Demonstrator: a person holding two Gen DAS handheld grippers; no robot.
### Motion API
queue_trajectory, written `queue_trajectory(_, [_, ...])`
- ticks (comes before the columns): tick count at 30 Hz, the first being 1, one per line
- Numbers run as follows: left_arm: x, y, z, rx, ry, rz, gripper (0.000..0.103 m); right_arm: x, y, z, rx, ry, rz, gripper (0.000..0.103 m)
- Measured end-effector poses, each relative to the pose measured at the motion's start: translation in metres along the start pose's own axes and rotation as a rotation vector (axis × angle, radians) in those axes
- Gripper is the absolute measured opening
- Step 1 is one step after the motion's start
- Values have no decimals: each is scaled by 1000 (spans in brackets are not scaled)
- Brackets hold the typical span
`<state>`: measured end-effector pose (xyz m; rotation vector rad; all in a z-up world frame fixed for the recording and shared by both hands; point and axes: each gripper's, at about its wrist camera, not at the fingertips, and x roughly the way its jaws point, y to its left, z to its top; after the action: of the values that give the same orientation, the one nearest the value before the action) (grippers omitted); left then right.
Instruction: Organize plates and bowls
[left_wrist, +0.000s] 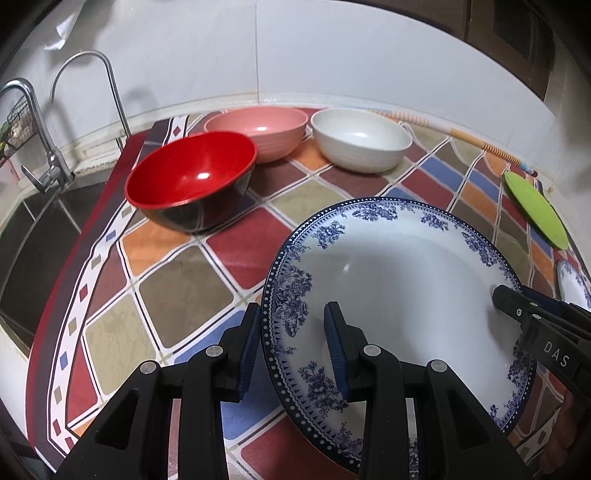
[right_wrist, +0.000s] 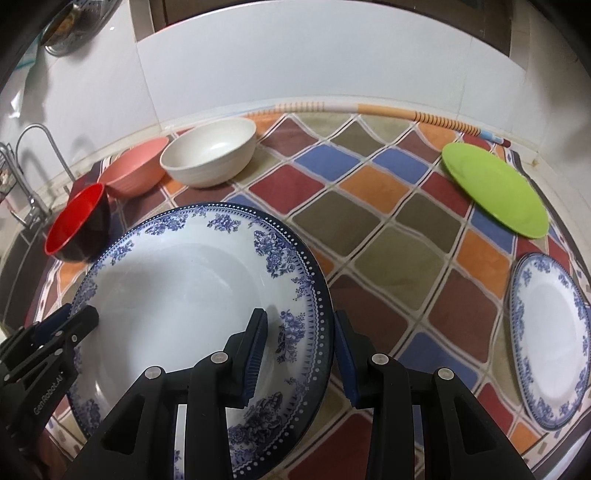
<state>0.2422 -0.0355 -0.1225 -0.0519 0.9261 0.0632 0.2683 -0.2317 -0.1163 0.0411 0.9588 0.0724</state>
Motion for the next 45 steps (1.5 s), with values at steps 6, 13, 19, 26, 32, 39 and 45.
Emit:
queue_trajectory(6, [8, 3, -3, 2, 31, -1, 35, 10, 5, -5, -5, 21, -4, 37])
queue_trajectory(13, [15, 6, -5, 4, 57, -2, 35, 18, 7, -8, -3, 41, -6, 37])
queue_trajectory(19, [16, 6, -7, 16, 66, -8, 36, 22, 8, -10, 4, 58, 3, 38])
queue_trajectory(26, [10, 4, -6, 33, 43, -6, 55, 24, 8, -9, -4, 67, 14, 42])
queue_trajectory(32, [-10, -2, 3, 62, -32, 1, 73, 8, 5, -7, -4, 7, -30, 63])
queue_trajectory(39, [-42, -26, 25, 115, -104, -93, 90, -32, -14, -3, 18, -117, -85, 80])
queue_trajectory(45, [-63, -62, 39, 202, -189, -151, 98, -63, -43, -2, 89, -196, -139, 85])
